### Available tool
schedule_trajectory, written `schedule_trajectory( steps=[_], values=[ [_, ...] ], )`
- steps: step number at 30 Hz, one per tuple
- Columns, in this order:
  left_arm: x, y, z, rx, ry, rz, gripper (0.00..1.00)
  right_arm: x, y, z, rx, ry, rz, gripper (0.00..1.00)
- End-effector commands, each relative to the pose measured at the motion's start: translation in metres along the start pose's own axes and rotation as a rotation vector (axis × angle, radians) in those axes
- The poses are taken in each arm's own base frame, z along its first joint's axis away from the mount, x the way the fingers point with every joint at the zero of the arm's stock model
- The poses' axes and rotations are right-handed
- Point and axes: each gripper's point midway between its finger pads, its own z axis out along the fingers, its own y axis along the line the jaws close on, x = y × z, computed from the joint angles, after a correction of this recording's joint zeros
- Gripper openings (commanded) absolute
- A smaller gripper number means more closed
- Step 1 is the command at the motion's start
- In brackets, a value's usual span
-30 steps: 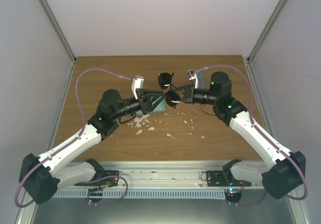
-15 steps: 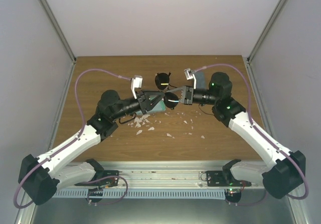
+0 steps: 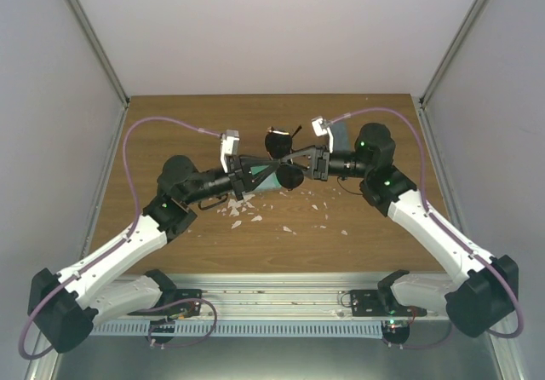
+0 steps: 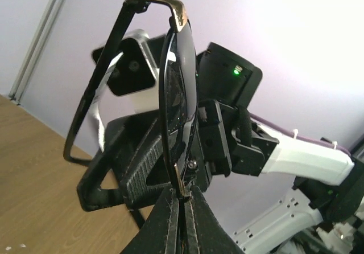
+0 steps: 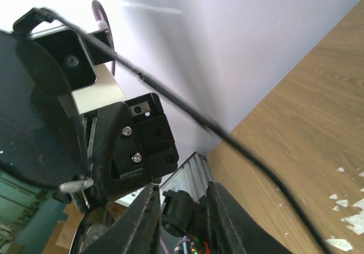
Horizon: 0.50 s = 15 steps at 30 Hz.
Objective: Organize the sunglasses
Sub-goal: Pick up the sunglasses from the center of the board.
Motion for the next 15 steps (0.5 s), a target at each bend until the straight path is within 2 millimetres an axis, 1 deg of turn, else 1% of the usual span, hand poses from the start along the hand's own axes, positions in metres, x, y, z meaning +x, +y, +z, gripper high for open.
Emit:
schedule_trajectory(
  steps=[1, 4, 7, 10, 14, 15],
  values=[
    [-0.014, -0.024, -0.004, 0.076, -0.025, 0.198, 0.00, -0.002, 0.030, -0.003, -0.079, 0.010, -0.110, 0.28],
    [-0.017, -0.031, -0.003, 0.089, -0.011, 0.267, 0.00, -0.005, 0.047, -0.007, -0.122, 0.012, -0.161, 0.35],
    [-0.018, -0.035, -0.001, 0.102, 0.011, 0.313, 0.00, -0.007, 0.061, -0.011, -0.162, 0.008, -0.197, 0.38],
    [-0.020, -0.036, 0.000, 0.097, 0.026, 0.349, 0.00, -0.010, 0.064, -0.012, -0.148, 0.006, -0.207, 0.40],
    [-0.024, -0.048, -0.003, 0.131, 0.017, 0.462, 0.00, -0.016, 0.062, -0.014, -0.097, -0.019, -0.230, 0.42],
    [-0.026, -0.051, -0.004, 0.140, 0.013, 0.503, 0.00, -0.020, 0.066, -0.016, -0.093, -0.029, -0.247, 0.43]
  ],
)
